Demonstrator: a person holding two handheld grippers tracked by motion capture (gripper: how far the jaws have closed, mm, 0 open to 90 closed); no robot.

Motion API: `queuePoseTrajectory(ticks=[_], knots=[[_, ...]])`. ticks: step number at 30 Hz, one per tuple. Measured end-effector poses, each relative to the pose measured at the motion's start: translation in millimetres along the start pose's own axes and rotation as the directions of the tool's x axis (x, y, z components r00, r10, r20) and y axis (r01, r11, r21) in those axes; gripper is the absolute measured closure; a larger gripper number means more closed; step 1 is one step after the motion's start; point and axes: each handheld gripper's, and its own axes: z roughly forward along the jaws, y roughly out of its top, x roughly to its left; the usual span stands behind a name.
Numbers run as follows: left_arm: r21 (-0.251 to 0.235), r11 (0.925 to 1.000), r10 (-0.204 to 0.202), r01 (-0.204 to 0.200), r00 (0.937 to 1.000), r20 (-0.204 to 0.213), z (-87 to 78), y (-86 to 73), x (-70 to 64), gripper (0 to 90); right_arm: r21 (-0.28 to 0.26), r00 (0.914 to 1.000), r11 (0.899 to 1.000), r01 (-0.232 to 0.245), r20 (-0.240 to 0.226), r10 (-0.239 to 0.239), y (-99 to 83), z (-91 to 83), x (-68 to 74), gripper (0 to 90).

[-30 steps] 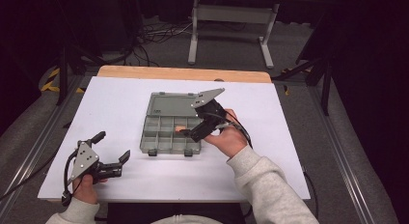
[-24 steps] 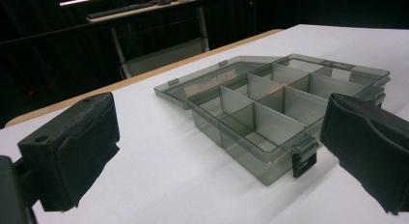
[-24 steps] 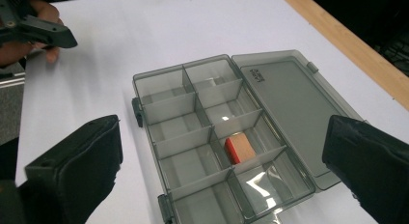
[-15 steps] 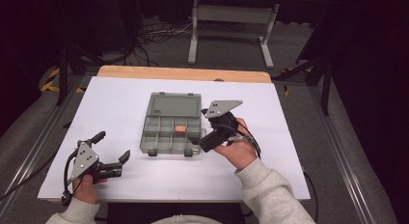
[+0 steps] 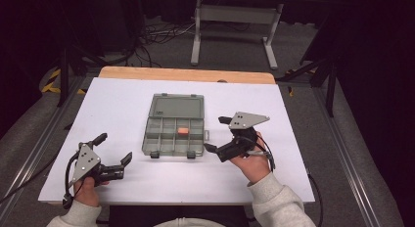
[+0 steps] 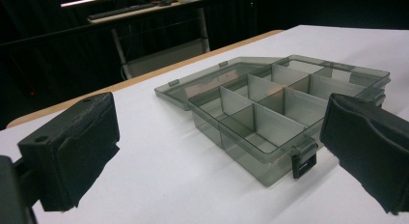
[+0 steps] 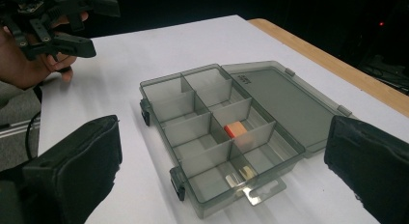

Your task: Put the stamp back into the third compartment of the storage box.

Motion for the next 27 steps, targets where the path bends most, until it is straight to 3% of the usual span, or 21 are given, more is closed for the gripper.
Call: queuePoseTrajectory(ticks=[11, 15, 18, 21, 27], knots=[[-0.006, 1.0000, -0.007, 0.007, 1.0000, -0.002, 0.3, -0.1, -1.6, 1.2, -0.101, 0.9991, 0.994, -0.029, 0.026, 0.032, -45.1, -14.6, -0.5, 0.1], [-0.005, 1.0000, -0.008, 0.008, 1.0000, 0.000, 0.2, -0.1, -2.3, 1.2, -0.151, 0.9991, 0.988, -0.026, 0.030, 0.031, -57.2, -19.6, -0.6, 0.1], [-0.006, 1.0000, -0.008, 0.008, 1.0000, -0.004, -0.2, 0.1, -2.9, 1.2, -0.182, 0.9972, 0.983, -0.036, 0.058, 0.048, -74.0, -25.8, -2.5, 0.1], [-0.008, 0.9999, -0.006, 0.006, 1.0000, -0.003, 0.1, 0.0, -3.5, 1.2, -0.178, 0.9955, 0.984, -0.030, 0.083, 0.045, -85.1, -30.3, -3.9, 0.1], [-0.015, 0.9998, -0.014, 0.014, 0.9999, -0.001, 0.0, 0.0, -3.9, 1.2, -0.162, 0.9917, 0.985, -0.061, 0.101, 0.079, -105.5, -34.3, -6.4, 0.1]])
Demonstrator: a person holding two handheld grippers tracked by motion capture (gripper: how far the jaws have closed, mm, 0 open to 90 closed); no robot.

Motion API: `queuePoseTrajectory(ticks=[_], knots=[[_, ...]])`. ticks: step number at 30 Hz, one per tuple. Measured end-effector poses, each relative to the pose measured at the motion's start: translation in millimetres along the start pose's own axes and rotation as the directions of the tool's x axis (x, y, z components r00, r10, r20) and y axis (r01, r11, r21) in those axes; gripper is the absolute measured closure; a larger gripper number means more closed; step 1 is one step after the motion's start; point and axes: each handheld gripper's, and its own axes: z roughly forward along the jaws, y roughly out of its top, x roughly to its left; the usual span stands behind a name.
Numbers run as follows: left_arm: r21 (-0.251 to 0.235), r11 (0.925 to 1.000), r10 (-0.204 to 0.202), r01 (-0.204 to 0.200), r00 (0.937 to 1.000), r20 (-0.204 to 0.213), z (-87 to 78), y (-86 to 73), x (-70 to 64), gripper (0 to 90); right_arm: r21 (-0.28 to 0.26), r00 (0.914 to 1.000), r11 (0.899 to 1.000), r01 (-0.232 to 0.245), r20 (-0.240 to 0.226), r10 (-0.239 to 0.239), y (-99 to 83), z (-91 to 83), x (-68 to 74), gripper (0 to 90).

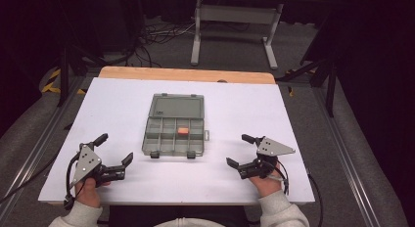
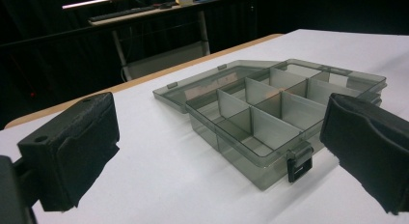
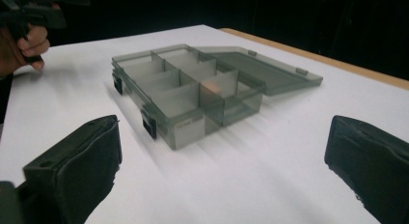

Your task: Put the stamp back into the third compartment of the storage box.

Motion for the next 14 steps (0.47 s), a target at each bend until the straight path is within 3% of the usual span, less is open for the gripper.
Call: queuePoseTrajectory(ticks=[2, 4, 14], knots=[[-0.001, 1.0000, 0.001, -0.001, 1.0000, 0.006, 0.4, 0.1, -0.1, 1.2, 0.022, 0.9996, 0.999, -0.027, 0.008, 0.027, -8.1, -2.6, -2.7, 0.1], [-0.005, 1.0000, -0.005, 0.005, 0.9999, 0.014, 1.0, -0.7, 0.3, 1.0, 0.008, 0.9988, 0.999, -0.047, 0.013, 0.047, -9.8, -5.4, -3.6, 0.1], [0.001, 0.9997, -0.026, 0.026, 0.9997, -0.005, 2.7, -2.0, 1.0, 0.5, 0.015, 0.9979, 0.999, -0.038, 0.054, 0.037, -9.3, -5.1, -2.8, 0.1]])
